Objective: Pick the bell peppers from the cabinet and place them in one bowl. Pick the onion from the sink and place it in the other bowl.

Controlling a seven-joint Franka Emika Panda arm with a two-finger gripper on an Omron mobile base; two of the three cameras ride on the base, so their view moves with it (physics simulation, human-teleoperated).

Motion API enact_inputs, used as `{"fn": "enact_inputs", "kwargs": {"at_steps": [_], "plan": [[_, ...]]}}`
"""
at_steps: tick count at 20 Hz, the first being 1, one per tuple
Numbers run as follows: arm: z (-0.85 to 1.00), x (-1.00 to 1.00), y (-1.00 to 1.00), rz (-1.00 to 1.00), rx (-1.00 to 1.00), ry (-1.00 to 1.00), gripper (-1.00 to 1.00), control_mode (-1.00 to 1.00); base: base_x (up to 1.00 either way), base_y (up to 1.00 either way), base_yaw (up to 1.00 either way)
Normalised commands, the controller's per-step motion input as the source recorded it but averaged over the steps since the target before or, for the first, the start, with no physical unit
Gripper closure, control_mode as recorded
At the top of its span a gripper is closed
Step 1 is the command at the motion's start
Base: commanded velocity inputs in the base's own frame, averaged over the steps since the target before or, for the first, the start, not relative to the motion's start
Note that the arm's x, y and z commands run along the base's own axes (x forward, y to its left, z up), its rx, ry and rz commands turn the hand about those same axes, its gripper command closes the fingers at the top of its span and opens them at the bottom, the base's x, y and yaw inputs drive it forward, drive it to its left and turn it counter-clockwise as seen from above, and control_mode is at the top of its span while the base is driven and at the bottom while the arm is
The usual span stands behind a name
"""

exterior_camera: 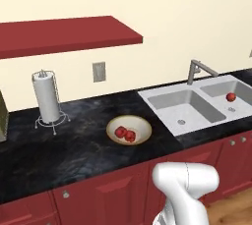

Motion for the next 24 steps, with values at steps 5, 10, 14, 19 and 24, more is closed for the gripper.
{"fn": "enact_inputs", "kwargs": {"at_steps": [5,10,14,19,24], "plan": [[0.00,0.00,0.00,0.00,0.00,0.00,-1.00,1.00,0.19,-1.00,0.03],[0.00,0.00,0.00,0.00,0.00,0.00,-1.00,1.00,0.19,-1.00,0.02],[0.00,0.00,0.00,0.00,0.00,0.00,-1.00,1.00,0.17,-1.00,0.00],[0.00,0.00,0.00,0.00,0.00,0.00,-1.00,1.00,0.18,-1.00,0.00],[0.00,0.00,0.00,0.00,0.00,0.00,-1.00,1.00,0.25,-1.00,0.00]]}}
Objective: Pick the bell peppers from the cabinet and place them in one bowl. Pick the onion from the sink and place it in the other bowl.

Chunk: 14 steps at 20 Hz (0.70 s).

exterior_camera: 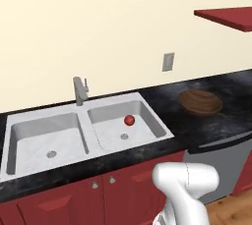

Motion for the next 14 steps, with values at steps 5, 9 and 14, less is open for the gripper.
{"fn": "enact_inputs", "kwargs": {"at_steps": [5,9,14], "plan": [[0.00,0.00,0.00,0.00,0.00,0.00,-1.00,1.00,0.31,-0.93,0.06],[0.00,0.00,0.00,0.00,0.00,0.00,-1.00,1.00,0.10,-0.73,0.18],[0.00,0.00,0.00,0.00,0.00,0.00,-1.00,1.00,0.01,-0.30,0.26]]}}
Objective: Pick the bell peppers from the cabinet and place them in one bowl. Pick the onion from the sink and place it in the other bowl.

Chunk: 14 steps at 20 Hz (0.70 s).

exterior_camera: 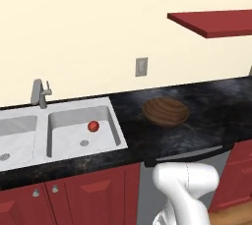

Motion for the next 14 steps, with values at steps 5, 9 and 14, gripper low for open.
{"fn": "enact_inputs", "kwargs": {"at_steps": [5,9,14], "plan": [[0.00,0.00,0.00,0.00,0.00,0.00,-1.00,1.00,0.07,0.05,0.03],[0.00,0.00,0.00,0.00,0.00,0.00,-1.00,1.00,0.33,0.24,0.00],[0.00,0.27,0.29,-0.02,0.00,0.00,-1.00,-1.00,0.06,0.04,0.00]]}}
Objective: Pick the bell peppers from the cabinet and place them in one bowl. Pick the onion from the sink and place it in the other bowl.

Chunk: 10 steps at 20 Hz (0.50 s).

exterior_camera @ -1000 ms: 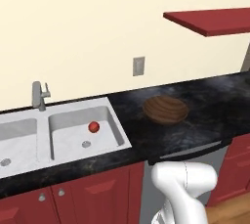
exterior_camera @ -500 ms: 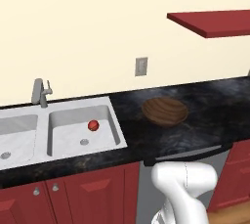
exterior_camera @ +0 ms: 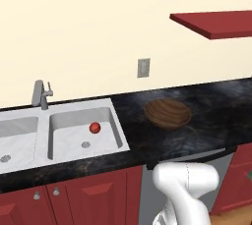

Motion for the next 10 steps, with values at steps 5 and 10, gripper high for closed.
{"fn": "enact_inputs", "kwargs": {"at_steps": [5,10], "plan": [[0.00,0.46,0.64,-0.06,0.00,0.00,-1.00,-1.00,0.00,0.00,0.00],[0.04,0.45,0.74,-0.07,0.00,-0.01,-1.00,-1.00,0.00,0.00,0.00]]}}
